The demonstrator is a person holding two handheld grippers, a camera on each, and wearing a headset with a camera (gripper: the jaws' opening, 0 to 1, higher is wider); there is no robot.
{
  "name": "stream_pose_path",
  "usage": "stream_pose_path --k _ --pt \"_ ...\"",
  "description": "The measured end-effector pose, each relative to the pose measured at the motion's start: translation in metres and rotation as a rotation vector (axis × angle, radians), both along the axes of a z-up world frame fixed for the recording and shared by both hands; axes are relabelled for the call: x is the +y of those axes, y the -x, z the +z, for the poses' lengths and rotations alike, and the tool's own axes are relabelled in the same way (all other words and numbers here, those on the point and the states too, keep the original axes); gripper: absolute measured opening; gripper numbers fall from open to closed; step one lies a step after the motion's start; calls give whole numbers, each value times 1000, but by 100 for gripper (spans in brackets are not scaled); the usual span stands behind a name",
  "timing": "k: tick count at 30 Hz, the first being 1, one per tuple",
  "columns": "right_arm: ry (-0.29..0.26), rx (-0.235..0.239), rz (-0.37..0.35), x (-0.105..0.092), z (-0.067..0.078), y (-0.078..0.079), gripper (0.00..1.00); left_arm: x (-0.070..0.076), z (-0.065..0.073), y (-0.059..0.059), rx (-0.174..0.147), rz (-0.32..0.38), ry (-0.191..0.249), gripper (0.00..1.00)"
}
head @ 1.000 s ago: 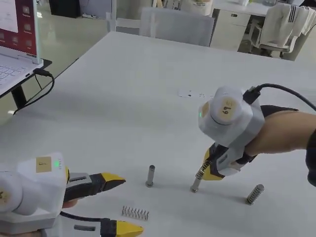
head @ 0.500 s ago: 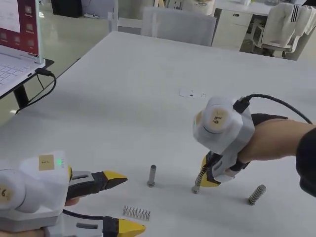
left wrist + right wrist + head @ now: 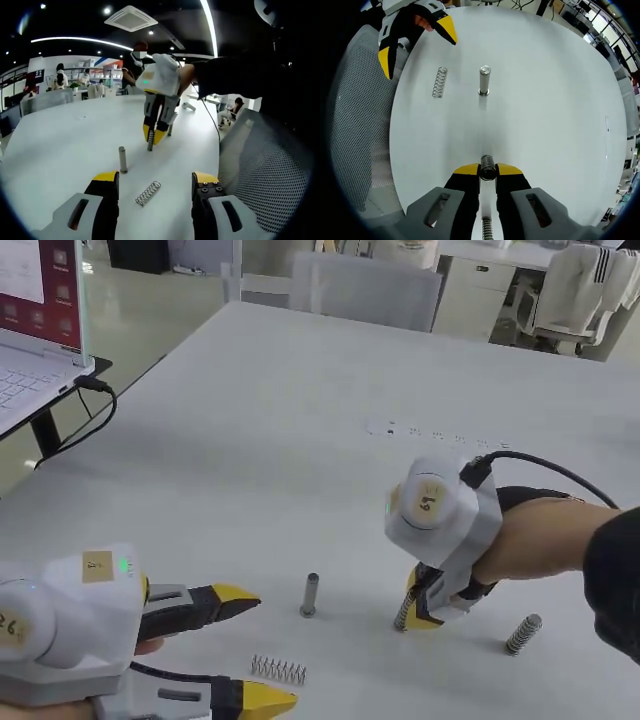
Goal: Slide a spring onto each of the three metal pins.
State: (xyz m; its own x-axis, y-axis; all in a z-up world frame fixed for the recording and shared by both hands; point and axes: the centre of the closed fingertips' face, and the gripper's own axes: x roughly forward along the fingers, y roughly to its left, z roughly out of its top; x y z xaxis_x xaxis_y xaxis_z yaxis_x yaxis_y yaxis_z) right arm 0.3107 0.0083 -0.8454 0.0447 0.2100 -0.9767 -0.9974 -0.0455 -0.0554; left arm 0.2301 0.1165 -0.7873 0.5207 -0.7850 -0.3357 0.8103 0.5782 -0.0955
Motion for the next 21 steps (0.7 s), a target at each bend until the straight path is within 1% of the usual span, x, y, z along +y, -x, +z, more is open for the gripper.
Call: stream_pose_path --k 8,12,16,21 --pt "-12 6 -18 0 -3 1 10 1 0 0 0 0 -1 53" --pt "-21 7 -31 -1 -3 0 12 0 0 1 0 -1 -1 53" --pt "-27 8 -45 -3 -3 0 15 0 1 1 0 -2 -2 53" --pt "-36 8 -65 -9 -3 0 16 0 1 1 -1 -5 -4 53"
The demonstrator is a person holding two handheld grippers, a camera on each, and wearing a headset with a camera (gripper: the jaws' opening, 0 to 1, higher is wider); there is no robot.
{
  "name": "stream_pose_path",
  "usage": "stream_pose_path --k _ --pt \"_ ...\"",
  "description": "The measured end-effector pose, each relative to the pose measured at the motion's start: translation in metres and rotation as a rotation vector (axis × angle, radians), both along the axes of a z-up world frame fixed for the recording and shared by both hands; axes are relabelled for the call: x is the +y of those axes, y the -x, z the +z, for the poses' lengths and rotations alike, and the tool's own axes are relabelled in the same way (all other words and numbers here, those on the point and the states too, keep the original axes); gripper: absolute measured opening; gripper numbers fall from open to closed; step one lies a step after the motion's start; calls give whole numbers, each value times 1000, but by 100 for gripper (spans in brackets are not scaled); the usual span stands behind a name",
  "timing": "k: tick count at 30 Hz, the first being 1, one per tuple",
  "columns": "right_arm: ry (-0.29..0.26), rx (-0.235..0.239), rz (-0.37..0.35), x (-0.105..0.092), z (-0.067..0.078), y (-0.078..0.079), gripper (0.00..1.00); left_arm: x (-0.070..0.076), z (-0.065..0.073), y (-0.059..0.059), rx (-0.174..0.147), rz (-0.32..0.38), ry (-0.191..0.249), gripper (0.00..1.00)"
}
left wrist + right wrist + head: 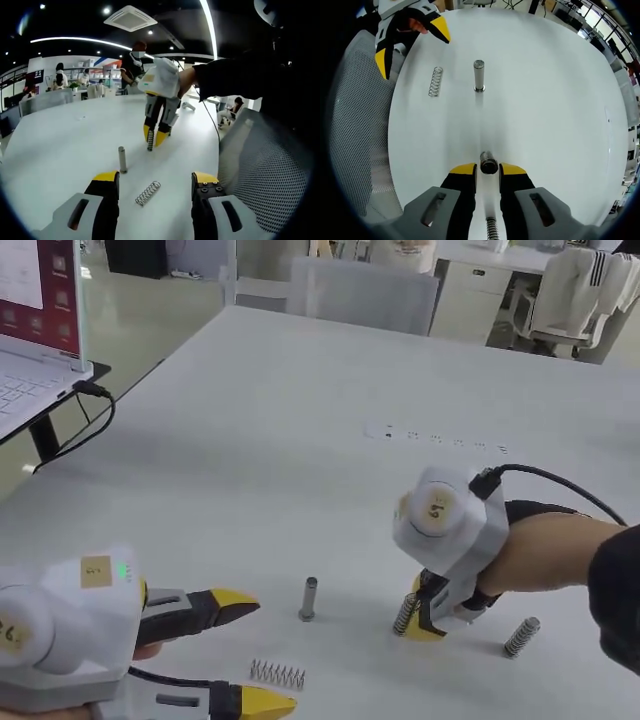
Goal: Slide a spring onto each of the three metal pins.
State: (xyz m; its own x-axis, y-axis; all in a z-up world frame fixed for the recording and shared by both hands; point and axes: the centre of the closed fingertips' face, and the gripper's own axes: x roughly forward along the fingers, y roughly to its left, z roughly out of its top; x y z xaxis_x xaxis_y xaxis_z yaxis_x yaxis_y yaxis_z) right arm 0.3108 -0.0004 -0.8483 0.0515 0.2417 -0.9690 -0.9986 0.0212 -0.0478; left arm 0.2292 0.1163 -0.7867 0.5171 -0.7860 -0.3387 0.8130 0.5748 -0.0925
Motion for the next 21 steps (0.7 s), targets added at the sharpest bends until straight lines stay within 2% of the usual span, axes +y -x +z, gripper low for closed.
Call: stream_pose_path --k 9,21 --pt "-17 -2 -44 -13 3 2 16 0 -1 0 0 -3 0 53" --pt "-34 9 -76 -26 3 22 16 0 -2 0 1 -3 1 53"
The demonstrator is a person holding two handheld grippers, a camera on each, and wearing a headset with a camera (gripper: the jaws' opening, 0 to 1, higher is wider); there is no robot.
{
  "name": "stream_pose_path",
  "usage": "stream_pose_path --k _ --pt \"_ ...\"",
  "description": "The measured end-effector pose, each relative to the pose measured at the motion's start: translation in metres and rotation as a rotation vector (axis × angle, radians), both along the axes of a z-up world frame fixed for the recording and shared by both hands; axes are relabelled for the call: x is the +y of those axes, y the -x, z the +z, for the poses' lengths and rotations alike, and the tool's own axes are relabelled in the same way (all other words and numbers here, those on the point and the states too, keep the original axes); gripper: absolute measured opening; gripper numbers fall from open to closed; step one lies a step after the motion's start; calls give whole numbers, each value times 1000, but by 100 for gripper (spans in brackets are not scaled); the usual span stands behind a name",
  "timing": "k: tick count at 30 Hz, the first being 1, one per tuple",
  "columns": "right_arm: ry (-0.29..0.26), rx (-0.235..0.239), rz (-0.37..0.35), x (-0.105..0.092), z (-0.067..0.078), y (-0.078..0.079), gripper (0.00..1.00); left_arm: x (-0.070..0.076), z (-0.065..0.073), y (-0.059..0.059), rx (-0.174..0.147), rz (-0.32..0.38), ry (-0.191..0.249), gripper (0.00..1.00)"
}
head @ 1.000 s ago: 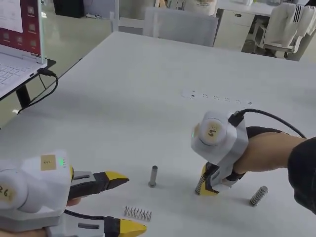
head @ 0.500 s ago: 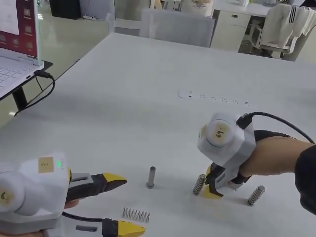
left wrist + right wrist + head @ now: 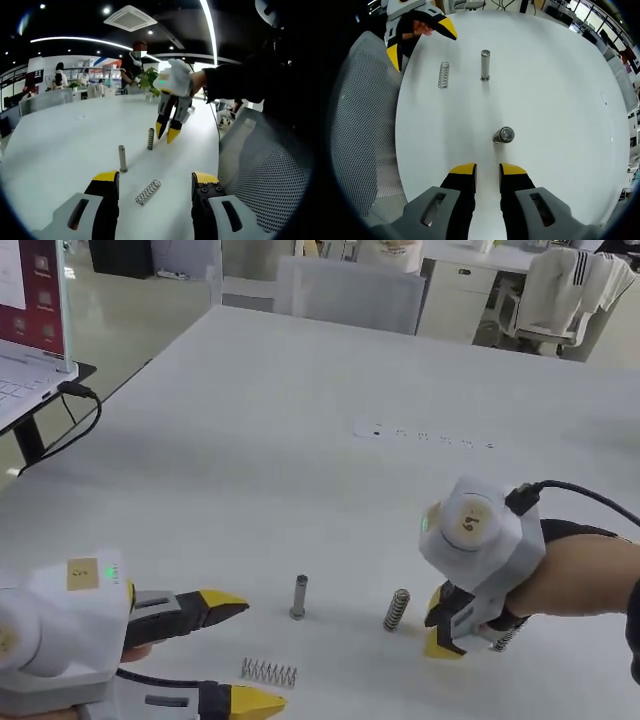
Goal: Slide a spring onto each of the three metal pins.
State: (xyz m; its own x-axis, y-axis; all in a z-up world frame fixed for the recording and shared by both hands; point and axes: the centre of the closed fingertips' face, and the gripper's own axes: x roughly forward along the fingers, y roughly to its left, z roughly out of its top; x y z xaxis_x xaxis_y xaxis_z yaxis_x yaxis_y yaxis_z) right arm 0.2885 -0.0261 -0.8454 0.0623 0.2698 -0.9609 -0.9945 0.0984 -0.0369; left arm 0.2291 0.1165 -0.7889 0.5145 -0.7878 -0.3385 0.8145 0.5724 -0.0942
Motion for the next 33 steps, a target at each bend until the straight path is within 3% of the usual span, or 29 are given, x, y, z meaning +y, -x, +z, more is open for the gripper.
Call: stream_pose_path --k 6,16,22,33 --pt "-34 17 -14 3 3 11 16 0 0 0 -1 -2 -3 53" --pt "-31 24 13 13 3 27 16 0 0 0 -3 -3 -6 53" --pt "-65 48 71 38 8 44 16 1 0 1 -2 2 -7 53" --pt "-123 31 145 81 17 51 16 2 0 2 -2 5 -11 53"
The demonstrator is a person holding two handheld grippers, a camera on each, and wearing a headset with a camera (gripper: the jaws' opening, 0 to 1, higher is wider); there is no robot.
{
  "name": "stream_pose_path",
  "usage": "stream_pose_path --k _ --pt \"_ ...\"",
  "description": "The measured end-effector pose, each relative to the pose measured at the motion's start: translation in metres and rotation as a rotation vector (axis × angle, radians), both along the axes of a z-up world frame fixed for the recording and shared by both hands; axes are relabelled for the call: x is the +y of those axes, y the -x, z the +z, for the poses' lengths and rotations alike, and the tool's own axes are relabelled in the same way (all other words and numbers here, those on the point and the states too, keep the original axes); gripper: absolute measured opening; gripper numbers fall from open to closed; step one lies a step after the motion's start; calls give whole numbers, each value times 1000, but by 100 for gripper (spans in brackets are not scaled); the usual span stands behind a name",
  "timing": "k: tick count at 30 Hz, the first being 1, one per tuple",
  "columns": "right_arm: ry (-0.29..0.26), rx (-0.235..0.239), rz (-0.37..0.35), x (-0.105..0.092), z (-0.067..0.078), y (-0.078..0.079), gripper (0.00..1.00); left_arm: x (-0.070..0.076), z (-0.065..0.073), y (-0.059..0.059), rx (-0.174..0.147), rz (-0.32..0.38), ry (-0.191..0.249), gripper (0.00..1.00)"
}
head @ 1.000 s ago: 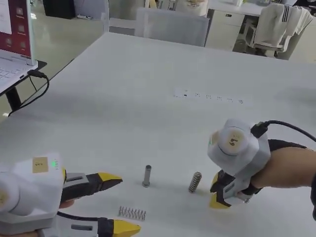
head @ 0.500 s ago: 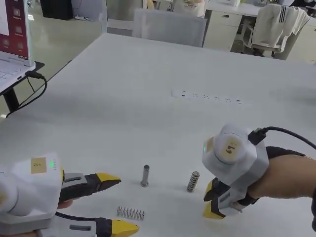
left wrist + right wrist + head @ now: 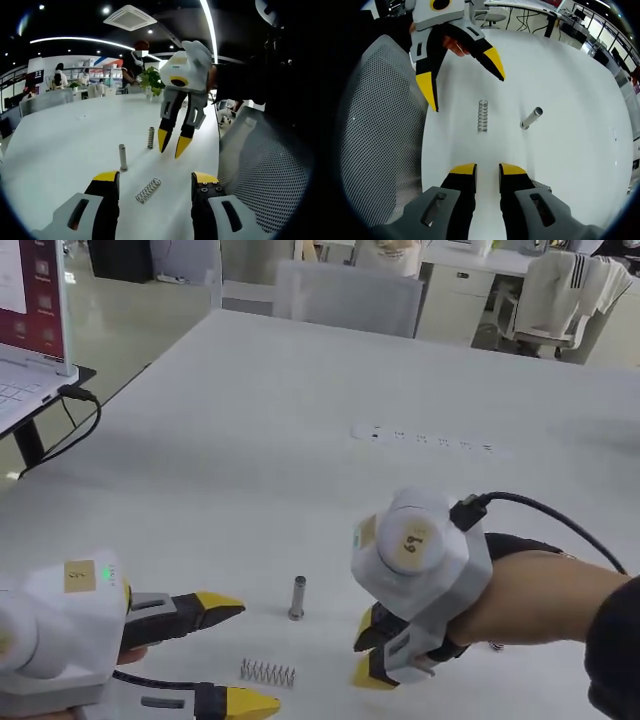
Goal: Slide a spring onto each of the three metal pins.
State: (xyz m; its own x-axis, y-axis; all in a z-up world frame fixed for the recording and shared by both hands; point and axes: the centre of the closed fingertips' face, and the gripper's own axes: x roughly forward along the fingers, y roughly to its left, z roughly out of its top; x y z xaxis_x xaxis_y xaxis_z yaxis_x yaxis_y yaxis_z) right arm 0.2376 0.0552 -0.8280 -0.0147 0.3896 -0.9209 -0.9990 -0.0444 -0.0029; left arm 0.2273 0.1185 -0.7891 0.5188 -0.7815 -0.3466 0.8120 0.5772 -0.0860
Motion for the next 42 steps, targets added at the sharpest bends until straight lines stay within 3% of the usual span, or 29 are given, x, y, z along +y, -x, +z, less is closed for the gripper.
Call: stream_pose_path --k 13,21,42 --pt "-34 20 50 35 -11 12 16 1 -3 1 8 -3 -3 52" --pt "-58 19 28 49 -14 7 16 4 -5 2 13 0 -1 52" --pt "-37 24 19 53 -30 12 12 5 -6 3 19 -1 3 50"
